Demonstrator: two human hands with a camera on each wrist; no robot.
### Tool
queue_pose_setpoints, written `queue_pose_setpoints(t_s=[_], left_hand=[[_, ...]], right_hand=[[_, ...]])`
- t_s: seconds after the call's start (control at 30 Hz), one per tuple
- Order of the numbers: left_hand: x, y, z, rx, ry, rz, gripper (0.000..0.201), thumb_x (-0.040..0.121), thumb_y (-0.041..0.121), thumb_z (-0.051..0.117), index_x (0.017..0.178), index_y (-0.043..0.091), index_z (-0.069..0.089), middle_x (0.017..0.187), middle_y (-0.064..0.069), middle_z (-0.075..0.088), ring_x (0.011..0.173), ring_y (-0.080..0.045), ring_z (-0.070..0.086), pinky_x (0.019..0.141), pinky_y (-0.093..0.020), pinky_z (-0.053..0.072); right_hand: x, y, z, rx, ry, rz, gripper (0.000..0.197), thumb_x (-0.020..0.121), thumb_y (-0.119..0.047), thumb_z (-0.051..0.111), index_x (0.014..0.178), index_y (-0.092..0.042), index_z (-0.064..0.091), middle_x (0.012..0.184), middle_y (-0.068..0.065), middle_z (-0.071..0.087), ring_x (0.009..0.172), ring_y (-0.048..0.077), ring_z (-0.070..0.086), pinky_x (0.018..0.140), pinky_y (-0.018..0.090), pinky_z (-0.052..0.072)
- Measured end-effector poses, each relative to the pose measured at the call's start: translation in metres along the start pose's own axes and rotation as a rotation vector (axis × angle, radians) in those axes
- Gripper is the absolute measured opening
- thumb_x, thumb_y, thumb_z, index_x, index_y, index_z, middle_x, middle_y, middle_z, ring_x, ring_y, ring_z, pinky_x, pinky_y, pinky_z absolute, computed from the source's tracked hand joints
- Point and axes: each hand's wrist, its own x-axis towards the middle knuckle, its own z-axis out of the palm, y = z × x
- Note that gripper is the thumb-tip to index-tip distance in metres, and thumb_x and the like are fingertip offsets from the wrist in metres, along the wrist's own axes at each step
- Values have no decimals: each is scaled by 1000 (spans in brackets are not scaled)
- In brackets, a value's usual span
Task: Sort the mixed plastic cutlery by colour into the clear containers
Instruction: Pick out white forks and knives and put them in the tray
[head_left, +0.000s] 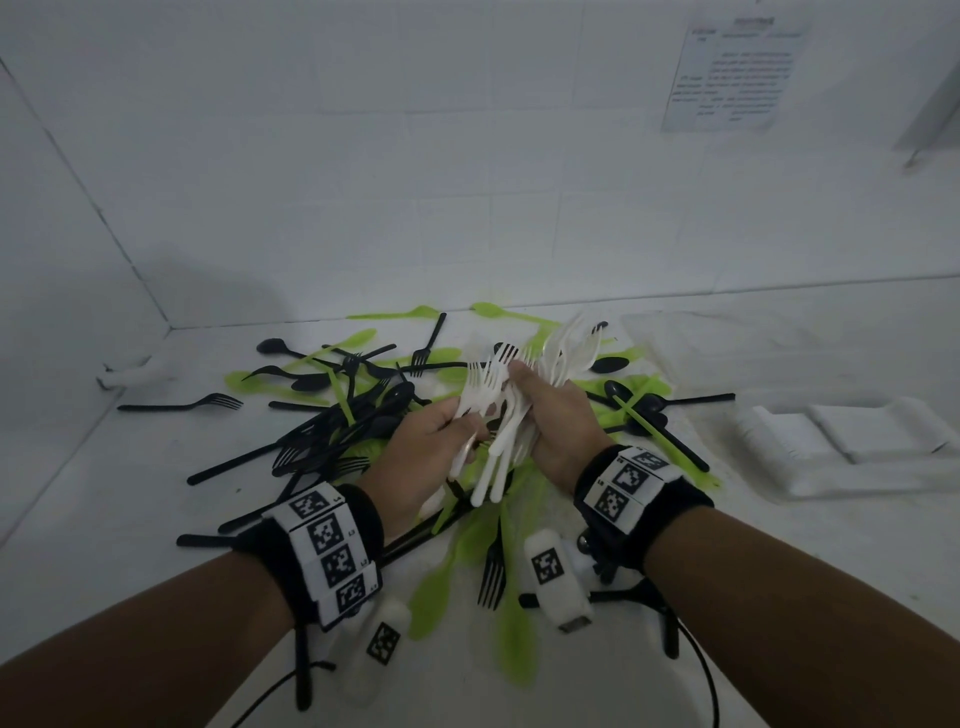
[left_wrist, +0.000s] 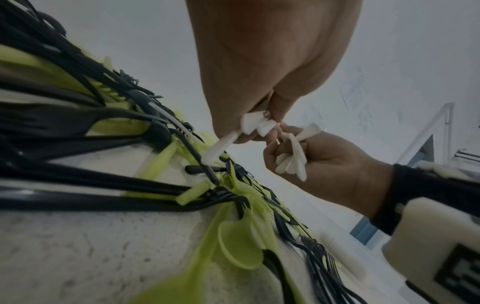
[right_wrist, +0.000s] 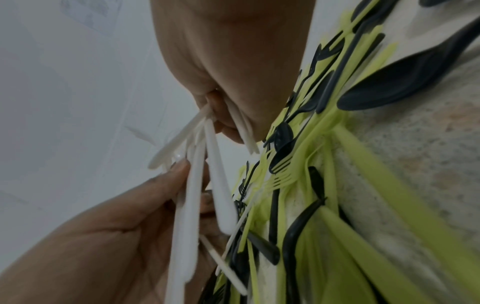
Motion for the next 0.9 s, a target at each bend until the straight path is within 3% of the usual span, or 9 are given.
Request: queue_pose_setpoints(t_s=[0.13, 0.23, 0.3, 0.37, 0.47, 0.57, 0.7, 0.83, 0.9], left_hand=[[6, -5, -2, -2, 97, -13, 24, 107, 19, 51, 109, 9, 73, 105, 8, 74, 93, -8, 66, 79, -23, 54], [13, -9, -5, 10, 170, -28, 26, 106, 19, 52, 106, -2, 68, 119, 12, 71, 107, -9, 65, 86, -31, 55], [13, -12, -6, -21, 152, -50, 24, 106, 18, 53, 112, 1, 69, 120, 13, 72, 114, -10, 64, 93, -32, 53], [10, -14, -5, -58, 99, -77, 22, 106, 17, 54, 117, 12, 73, 117, 8, 75, 115, -13, 65, 97, -37, 54], [4, -13, -2, -85, 4, -74, 25, 106, 18, 53, 117, 18, 75, 117, -12, 74, 108, -28, 67, 100, -53, 51], [3, -14, -3, -113, -22, -88, 26, 107, 15, 50, 117, 16, 74, 114, -9, 76, 115, -34, 67, 102, -46, 53], [1, -15, -5, -98, -26, -88, 26, 107, 15, 51, 118, 15, 74, 119, -16, 73, 119, -42, 61, 107, -55, 48], [2, -14, -7, 4, 96, -24, 24, 109, 24, 48, 114, 27, 71, 106, 3, 73, 91, -16, 68, 88, -33, 55], [5, -12, -12, 47, 171, 21, 23, 109, 31, 47, 114, 23, 67, 96, -1, 64, 75, -12, 60, 76, -35, 53]], right_hand=[[5, 4, 3, -12, 106, -38, 44, 93, -26, 74, 120, 8, 67, 102, 20, 74, 83, 34, 70, 75, 43, 60], [7, 4, 1, -15, 134, -62, 53, 85, -38, 81, 120, 0, 68, 88, 11, 70, 74, 27, 68, 69, 38, 57], [5, 4, -2, 2, 58, -73, 44, 89, -32, 79, 119, 0, 70, 100, 14, 76, 89, 29, 75, 77, 40, 60], [3, 5, -2, 1, 8, -81, 42, 91, -25, 77, 120, 3, 69, 111, 19, 75, 101, 35, 73, 85, 47, 61], [5, 10, 2, -29, 54, -82, 45, 89, -23, 80, 112, 12, 67, 107, 25, 73, 88, 35, 73, 82, 50, 62], [6, 12, 5, -74, 64, -40, 34, 92, -25, 77, 104, 6, 70, 98, 21, 74, 82, 30, 73, 78, 44, 62], [9, 21, 6, -58, -16, 63, 42, 96, -32, 70, 118, 3, 68, 111, 21, 74, 99, 34, 73, 91, 49, 59], [17, 22, 2, -141, 112, -4, 44, 95, -40, 70, 115, -1, 68, 100, 16, 71, 87, 29, 69, 79, 40, 59], [20, 18, -4, -209, 220, -60, 48, 93, -46, 72, 109, -1, 68, 87, 10, 65, 76, 24, 63, 65, 33, 55]])
